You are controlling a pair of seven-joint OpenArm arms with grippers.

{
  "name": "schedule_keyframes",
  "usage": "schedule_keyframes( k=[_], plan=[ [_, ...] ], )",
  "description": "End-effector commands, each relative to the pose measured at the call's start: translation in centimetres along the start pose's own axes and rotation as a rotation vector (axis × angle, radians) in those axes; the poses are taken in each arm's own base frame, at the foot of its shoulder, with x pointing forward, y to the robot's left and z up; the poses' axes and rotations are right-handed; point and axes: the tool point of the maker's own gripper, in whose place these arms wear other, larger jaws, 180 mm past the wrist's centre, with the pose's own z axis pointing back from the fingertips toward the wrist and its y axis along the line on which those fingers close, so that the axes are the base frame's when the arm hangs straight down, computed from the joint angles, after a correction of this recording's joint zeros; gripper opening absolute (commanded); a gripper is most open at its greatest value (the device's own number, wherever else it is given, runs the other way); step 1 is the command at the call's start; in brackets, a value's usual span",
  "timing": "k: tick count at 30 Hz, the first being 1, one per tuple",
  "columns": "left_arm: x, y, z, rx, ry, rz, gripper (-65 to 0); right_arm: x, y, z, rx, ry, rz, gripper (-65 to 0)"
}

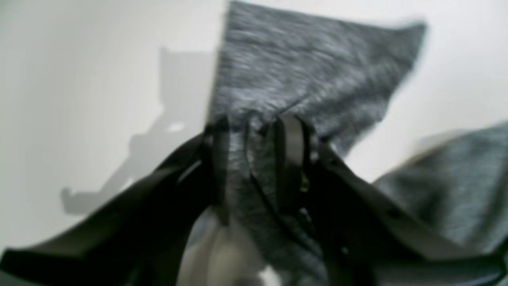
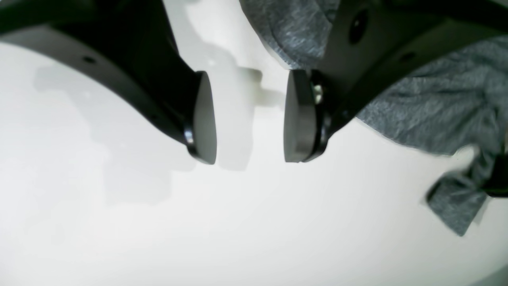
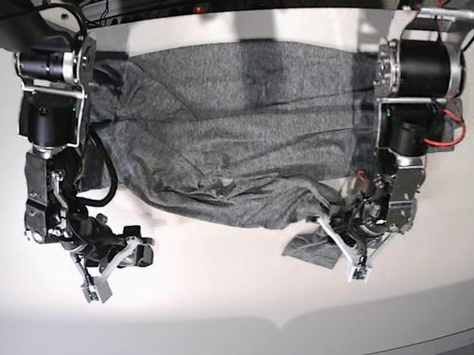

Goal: Fold the T-shirt properly
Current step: 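Move the left gripper to the sleeve end and grasp it, then stretch the sleeve along the shirt edge with both grippers pulling apart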

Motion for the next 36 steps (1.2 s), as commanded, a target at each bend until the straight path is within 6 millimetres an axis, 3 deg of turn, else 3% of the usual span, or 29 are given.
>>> schedule_keyframes(
  k=[1,9,12,18,21,26,29,32,36],
  plan=[
    [2.3,-0.4,0.1,-0.012,-0.050,-0.007,-45.4,3.3,0.1,0.5,0.008,-0.087,0.020,-38.5],
    [2.9,0.2,0.4,-0.007,-0.042,0.020,-46.5,3.4,0.0,0.5,0.008,-0.094,0.021,-38.5],
    [1.8,2.4,0.8,0.036,-0.019,0.024,-46.5,3.5,0.1,0.5,0.009,-0.100,0.019,-38.5],
    [0.4,8.8,2.6,0.138,0.006,0.026,-46.5,4.0,1.0,0.5,0.058,-0.127,-0.016,-38.5],
    [0.2,10.3,3.3,0.136,-0.017,0.119,-46.5,3.5,2.3,-0.1,0.083,-0.108,-0.024,-38.5],
    [0.3,9.4,3.0,0.106,-0.031,0.172,-46.5,1.9,6.0,-1.7,0.150,-0.024,0.016,-38.5],
    [0.4,9.0,2.9,0.099,-0.032,0.172,-46.5,-0.1,8.1,-2.4,0.188,0.080,0.090,-38.5],
    [0.4,8.9,2.8,0.096,-0.032,0.173,-46.5,-2.1,8.9,-2.7,0.186,0.187,0.182,-38.5],
    [0.3,8.9,2.8,0.097,-0.028,0.173,-46.5,-2.7,9.2,-2.8,0.184,0.217,0.212,-38.5]
  ],
)
